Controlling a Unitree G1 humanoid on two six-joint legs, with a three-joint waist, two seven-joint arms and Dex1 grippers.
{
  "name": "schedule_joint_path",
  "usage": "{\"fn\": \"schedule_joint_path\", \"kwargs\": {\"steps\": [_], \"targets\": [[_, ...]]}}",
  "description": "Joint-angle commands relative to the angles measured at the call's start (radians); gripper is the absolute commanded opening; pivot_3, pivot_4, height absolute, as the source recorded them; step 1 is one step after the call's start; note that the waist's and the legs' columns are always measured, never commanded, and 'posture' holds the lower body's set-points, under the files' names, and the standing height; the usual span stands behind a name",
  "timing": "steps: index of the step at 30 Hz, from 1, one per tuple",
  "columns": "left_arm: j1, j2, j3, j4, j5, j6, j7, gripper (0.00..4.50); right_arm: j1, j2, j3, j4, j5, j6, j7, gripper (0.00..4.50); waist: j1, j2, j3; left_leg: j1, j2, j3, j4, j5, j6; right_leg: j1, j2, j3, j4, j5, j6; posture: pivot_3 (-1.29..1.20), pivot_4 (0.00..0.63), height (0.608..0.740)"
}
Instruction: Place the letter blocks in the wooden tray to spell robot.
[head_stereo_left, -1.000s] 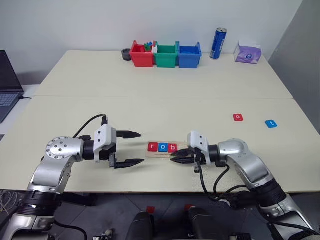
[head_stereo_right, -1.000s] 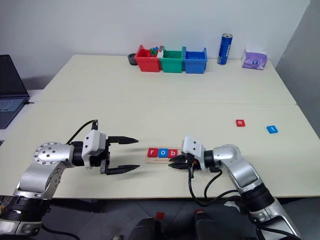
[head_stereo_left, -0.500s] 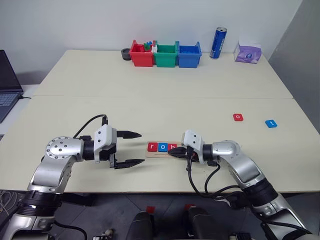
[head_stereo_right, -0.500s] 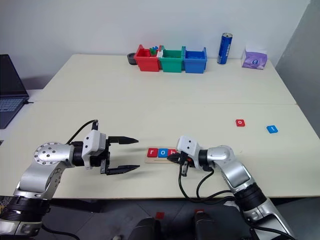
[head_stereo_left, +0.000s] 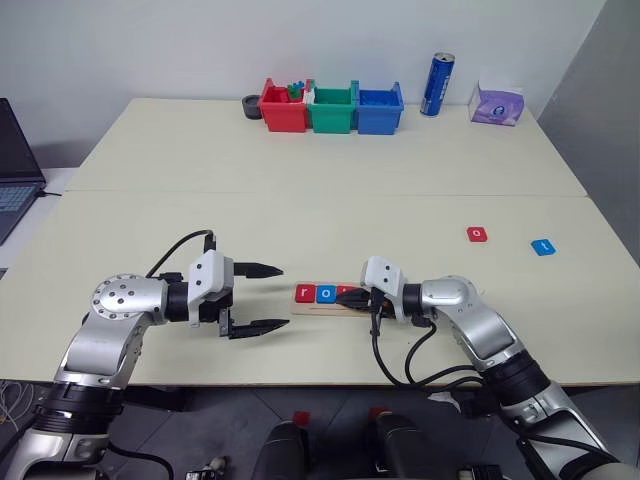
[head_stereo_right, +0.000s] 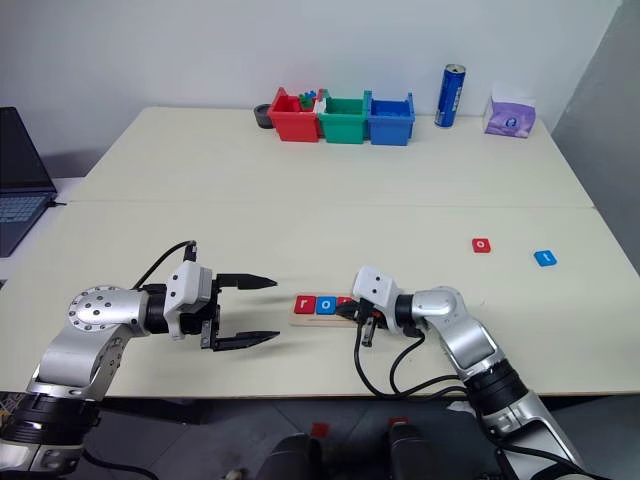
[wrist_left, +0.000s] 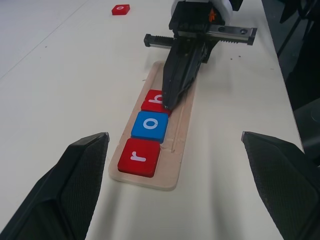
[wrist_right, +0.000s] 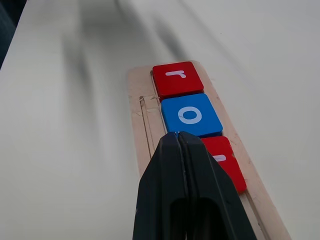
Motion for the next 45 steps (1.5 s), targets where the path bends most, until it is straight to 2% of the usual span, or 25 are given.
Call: {"fn": "schedule_joint_path", "kwargs": {"steps": [1,2,5,10,16,21,23,28,36,43,45], "targets": [[-0.004,0.010,0.017,-0.048,-0.006,0.003,0.010,4.50,0.000,-0.081,-0.085,-0.189,0.132,0.120,0.081,0.05,0.001,0.000,0.000,0.000,0.000,0.000,0.000,0.000,0.000,0.000,0.000,0.000,0.000,0.000,0.000,0.00,0.150,0.740],[-0.006,0.008,0.016,-0.052,-0.008,0.006,0.011,4.50,-0.001,-0.111,-0.111,-0.227,0.166,0.162,0.092,0.05,0.002,0.000,0.000,-0.001,0.000,0.000,0.000,0.000,0.000,0.000,0.000,0.000,0.000,0.000,0.000,0.00,0.150,0.740],[-0.021,-0.003,0.021,-0.081,-0.028,0.040,0.034,4.50,-0.001,-0.200,-0.217,-0.300,0.246,0.274,0.082,0.60,0.005,0.000,0.000,-0.001,-0.001,-0.001,0.001,0.000,0.000,0.001,-0.001,-0.001,-0.001,0.000,0.000,0.00,0.150,0.740],[-0.083,-0.056,0.000,-0.126,-0.040,0.114,0.109,4.50,0.017,-0.253,-0.379,-0.298,0.240,0.374,-0.088,2.34,0.004,0.000,0.000,-0.001,-0.001,-0.001,0.001,0.000,0.000,0.001,-0.001,-0.001,0.000,0.000,0.000,0.00,0.150,0.740],[-0.197,-0.170,-0.080,-0.105,0.026,0.160,0.220,4.50,0.071,-0.172,-0.468,-0.207,0.110,0.360,-0.408,4.44,0.003,-0.001,0.000,-0.001,-0.001,0.000,0.001,0.000,0.000,0.000,-0.001,0.001,0.000,0.000,0.001,0.00,0.150,0.740],[-0.270,-0.269,-0.147,-0.063,0.084,0.162,0.290,4.50,0.072,-0.095,-0.483,-0.121,0.016,0.323,-0.614,4.47,0.001,0.000,0.000,-0.001,-0.001,0.001,0.001,0.000,0.000,0.000,-0.001,0.002,0.000,0.003,-0.003,0.00,0.150,0.740],[-0.319,-0.346,-0.188,-0.021,0.122,0.159,0.344,4.50,0.045,-0.058,-0.499,-0.025,-0.028,0.280,-0.717,4.47,0.002,-0.001,0.000,-0.001,-0.001,0.001,0.000,0.000,0.000,0.000,0.000,0.002,0.000,0.003,-0.003,0.00,0.150,0.740],[-0.376,-0.457,-0.234,0.035,0.185,0.153,0.418,4.50,-0.032,-0.005,-0.540,0.170,-0.037,0.206,-0.812,4.47,-0.001,0.000,0.000,-0.001,-0.003,0.002,0.001,0.000,0.000,0.000,-0.001,0.003,0.000,0.004,-0.003,0.00,0.150,0.740],[-0.344,-0.477,-0.257,-0.024,0.191,0.178,0.428,4.50,-0.145,-0.013,-0.563,0.418,-0.042,0.116,-0.864,4.47,-0.002,0.000,-0.001,-0.001,-0.002,0.002,0.000,0.000,0.000,0.000,0.000,0.003,0.000,0.004,-0.003,0.00,0.150,0.740],[-0.330,-0.450,-0.248,-0.042,0.185,0.194,0.421,4.50,-0.178,0.013,-0.573,0.491,-0.008,0.144,-0.858,4.47,-0.002,0.000,-0.001,-0.001,-0.002,0.002,0.000,0.000,0.000,0.000,-0.001,0.003,0.000,0.004,-0.003,0.00,0.150,0.740],[-0.330,-0.446,-0.247,-0.045,0.184,0.197,0.423,4.50,-0.176,0.026,-0.587,0.482,0.005,0.170,-0.870,4.11,-0.002,0.000,-0.001,-0.001,-0.002,0.002,0.000,0.000,0.000,0.000,-0.001,0.003,0.001,0.004,-0.003,0.00,0.150,0.740]]}}
